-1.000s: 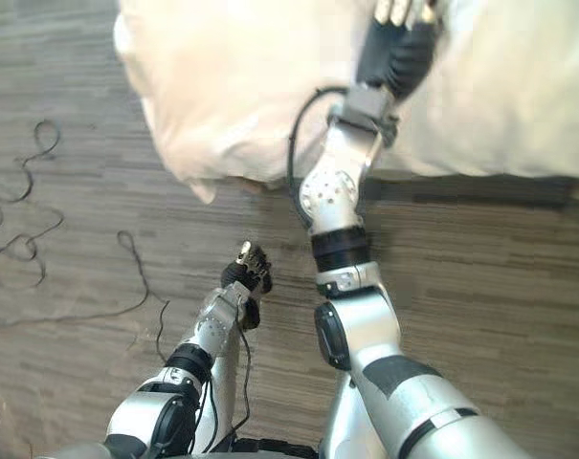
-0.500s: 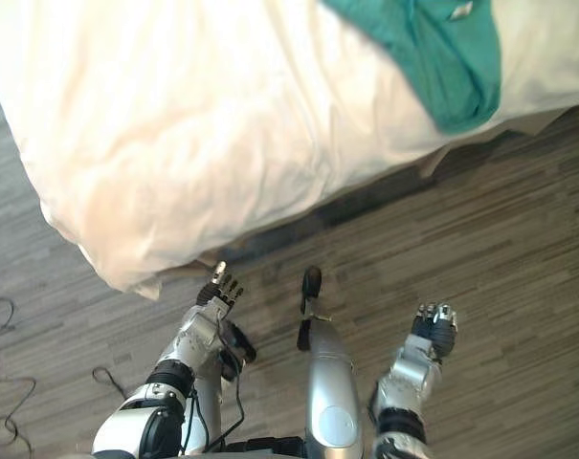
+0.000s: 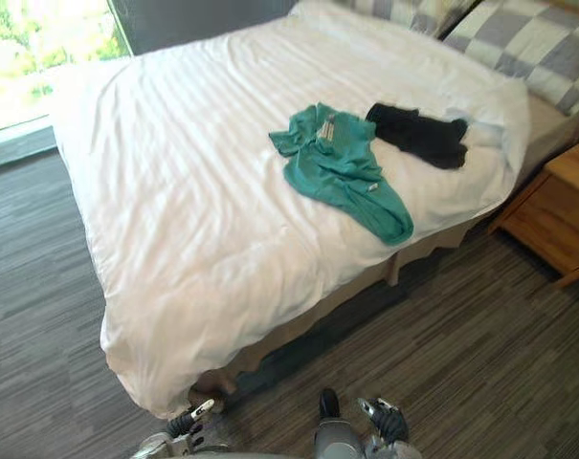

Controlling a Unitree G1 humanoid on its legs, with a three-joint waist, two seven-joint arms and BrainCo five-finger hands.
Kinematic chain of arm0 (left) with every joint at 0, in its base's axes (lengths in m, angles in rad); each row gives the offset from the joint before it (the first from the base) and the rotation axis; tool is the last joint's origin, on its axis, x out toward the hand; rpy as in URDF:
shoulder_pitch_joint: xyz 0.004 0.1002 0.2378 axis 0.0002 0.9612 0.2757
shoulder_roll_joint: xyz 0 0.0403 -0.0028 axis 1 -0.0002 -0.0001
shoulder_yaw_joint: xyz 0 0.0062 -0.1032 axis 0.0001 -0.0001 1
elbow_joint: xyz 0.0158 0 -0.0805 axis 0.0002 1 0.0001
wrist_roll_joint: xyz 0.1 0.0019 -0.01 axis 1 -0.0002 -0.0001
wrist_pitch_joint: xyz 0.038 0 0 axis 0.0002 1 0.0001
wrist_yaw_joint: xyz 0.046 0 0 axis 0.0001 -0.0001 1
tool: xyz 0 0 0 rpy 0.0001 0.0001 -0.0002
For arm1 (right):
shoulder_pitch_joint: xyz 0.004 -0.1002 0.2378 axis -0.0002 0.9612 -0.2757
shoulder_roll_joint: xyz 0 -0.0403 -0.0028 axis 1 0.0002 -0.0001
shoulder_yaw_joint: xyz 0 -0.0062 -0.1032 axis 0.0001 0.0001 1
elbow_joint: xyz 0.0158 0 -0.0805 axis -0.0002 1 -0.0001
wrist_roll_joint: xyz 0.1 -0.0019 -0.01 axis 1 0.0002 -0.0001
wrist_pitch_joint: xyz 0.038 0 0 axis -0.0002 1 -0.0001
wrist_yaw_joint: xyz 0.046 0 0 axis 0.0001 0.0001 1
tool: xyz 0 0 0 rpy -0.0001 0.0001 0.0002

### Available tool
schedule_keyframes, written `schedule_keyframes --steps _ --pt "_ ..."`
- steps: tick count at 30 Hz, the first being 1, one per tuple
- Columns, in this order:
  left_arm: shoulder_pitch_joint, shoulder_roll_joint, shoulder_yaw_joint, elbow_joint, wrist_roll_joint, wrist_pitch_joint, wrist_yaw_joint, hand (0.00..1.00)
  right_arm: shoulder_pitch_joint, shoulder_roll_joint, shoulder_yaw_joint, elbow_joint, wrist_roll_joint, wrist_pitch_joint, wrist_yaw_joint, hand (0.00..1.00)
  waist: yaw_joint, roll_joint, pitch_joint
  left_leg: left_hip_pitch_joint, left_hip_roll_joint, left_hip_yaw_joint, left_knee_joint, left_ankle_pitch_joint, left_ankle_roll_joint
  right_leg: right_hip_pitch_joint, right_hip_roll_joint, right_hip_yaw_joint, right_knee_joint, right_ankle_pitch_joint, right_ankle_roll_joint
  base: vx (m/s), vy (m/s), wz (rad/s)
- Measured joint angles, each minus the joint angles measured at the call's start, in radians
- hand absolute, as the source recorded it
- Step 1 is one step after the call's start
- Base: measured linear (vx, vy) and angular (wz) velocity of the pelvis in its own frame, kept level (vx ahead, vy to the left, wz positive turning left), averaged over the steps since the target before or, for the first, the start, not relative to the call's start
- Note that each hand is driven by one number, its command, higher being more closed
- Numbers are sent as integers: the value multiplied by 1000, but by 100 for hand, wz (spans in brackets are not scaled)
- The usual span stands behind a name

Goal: Tidy the bed and pick cloth on bed and put in laundry

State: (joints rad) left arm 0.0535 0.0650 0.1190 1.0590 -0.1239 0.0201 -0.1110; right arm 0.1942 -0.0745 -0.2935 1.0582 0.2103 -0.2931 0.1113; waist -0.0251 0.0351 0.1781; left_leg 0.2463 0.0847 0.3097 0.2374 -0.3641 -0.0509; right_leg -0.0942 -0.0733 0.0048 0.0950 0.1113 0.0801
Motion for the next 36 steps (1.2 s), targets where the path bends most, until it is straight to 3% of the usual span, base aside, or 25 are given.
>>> schedule_keyframes --steps 2,4,5,7,8,9,10,11,12,13,14,16,19,20,23,24,27,28,29,30,32,36 --pt "13 -4 -1 -2 10 -27 0 0 20 16 -15 1 -36 -3 -14 0 -15 11 -7 36 23 114 -50 7 22 -56 -30 -204 122 -86 -116 -110 23 -99" --pt "23 -7 -3 -5 5 -24 -1 0 20 12 -15 1 -41 -11 -19 0 -28 28 -6 55 45 191 -67 23 13 -112 -58 -356 346 -146 -144 9 -7 -130" --pt "30 5 -5 -5 5 -23 -1 0 30 16 -10 3 -40 -16 -25 0 -34 10 -10 63 38 239 -51 24 12 -105 -76 -417 456 -183 -176 66 -41 -160" --pt "17 21 1 -6 6 -20 -1 0 35 17 6 8 -40 -20 -27 0 -19 -24 -8 62 11 256 -7 30 26 -103 -70 -445 426 -185 -206 -5 -82 -162" --pt "-2 34 -2 -2 19 -8 0 0 23 25 31 16 -40 -31 -25 0 9 -58 2 3 -17 214 46 18 84 -88 -58 -406 304 -153 -208 -204 -134 -206" --pt "-19 14 -19 -1 37 -6 -1 0 -9 2 15 26 -39 -36 -14 0 16 -3 -1 -45 1 156 -106 127 112 -64 2 -372 221 -154 -187 -264 -148 -205" --pt "-17 3 -34 -12 38 -6 3 0 -22 -11 -1 26 -38 -35 -4 0 8 3 11 -37 9 161 -118 121 44 -90 -63 -436 462 -268 -176 -206 -123 -133" --pt "-21 4 -47 -10 38 -4 4 0 -21 -5 -7 29 -37 -35 -1 0 -1 2 11 -33 4 175 -123 124 41 -77 -108 -448 554 -306 -154 -17 -115 -75" --pt "-22 9 -77 -2 38 9 6 0 -18 6 -20 29 -37 -36 2 0 -17 4 6 -29 6 192 -120 127 37 -14 -181 -468 585 -343 -116 64 -189 -73" --pt "-24 14 -72 3 37 14 6 0 -8 16 -19 28 -38 -36 8 0 -19 -23 5 -26 2 228 -113 130 25 25 -222 -469 530 -345 -63 67 -165 -81" --pt "-35 20 -73 4 38 15 9 0 -6 17 -17 29 -40 -35 12 0 -15 -27 4 -26 2 235 -117 136 15 36 -198 -470 494 -348 -56 21 -201 -95" --pt "-40 14 -92 3 40 12 8 0 0 19 -16 25 -34 -37 26 0 -15 -7 -10 -23 48 244 -129 159 -7 88 -101 -483 328 -325 -89 30 -234 -73" --pt "-50 4 -120 3 40 10 8 0 0 21 -13 14 -34 -44 43 0 -22 -21 -19 -21 74 266 -140 179 -30 153 -26 -483 129 -288 -85 -17 -215 -48" --pt "-58 -10 -120 2 40 1 8 0 -1 21 -10 7 -35 -46 45 0 -22 -17 -19 -21 78 278 -155 188 -39 177 5 -480 39 -246 -85 -77 -131 -31" --pt "-54 -14 -116 0 55 -36 10 0 -3 21 8 -3 -39 -52 68 0 -18 -18 -22 -19 83 317 -149 205 -43 226 52 -422 -139 -133 -86 -109 -54 -51" --pt "-51 -11 -114 0 49 -41 13 0 -3 21 13 -3 -39 -53 72 0 -15 -20 -22 -19 81 311 -138 205 -43 233 53 -404 -159 -121 -87 -84 -52 -69" --pt "-19 -2 -75 -15 -56 -82 36 0 -17 13 37 0 -53 -49 82 0 0 -30 -15 -72 74 125 59 170 -2 240 36 -274 -165 -116 -85 -47 -60 -106" --pt "-3 -10 -68 -15 -74 -104 41 0 -30 -1 48 5 -59 -49 83 0 19 -11 -16 -95 63 7 115 126 17 229 42 -209 -171 -116 -81 -24 46 -152" --pt "21 -21 -73 -13 -83 -120 41 0 -48 -29 56 17 -60 -46 82 0 19 27 -22 -108 55 -76 121 98 14 218 58 -164 -181 -104 -79 -37 84 -139" --pt "29 -24 -80 -11 -83 -122 41 0 -49 -34 57 19 -60 -42 81 0 15 39 -26 -113 52 -103 117 91 10 215 64 -151 -187 -94 -80 -33 117 -92" --pt "33 -26 -82 -10 -86 -123 38 0 -43 -42 63 19 -57 -13 71 0 9 45 -29 -94 44 -147 81 72 1 212 68 -140 -188 -74 -70 -16 129 -17" --pt "12 -3 -80 11 -98 -77 31 0 -37 -29 59 41 66 149 8 0 -2 22 -25 -34 14 -199 -55 73 11 223 52 -196 -191 -40 -48 -73 152 37"
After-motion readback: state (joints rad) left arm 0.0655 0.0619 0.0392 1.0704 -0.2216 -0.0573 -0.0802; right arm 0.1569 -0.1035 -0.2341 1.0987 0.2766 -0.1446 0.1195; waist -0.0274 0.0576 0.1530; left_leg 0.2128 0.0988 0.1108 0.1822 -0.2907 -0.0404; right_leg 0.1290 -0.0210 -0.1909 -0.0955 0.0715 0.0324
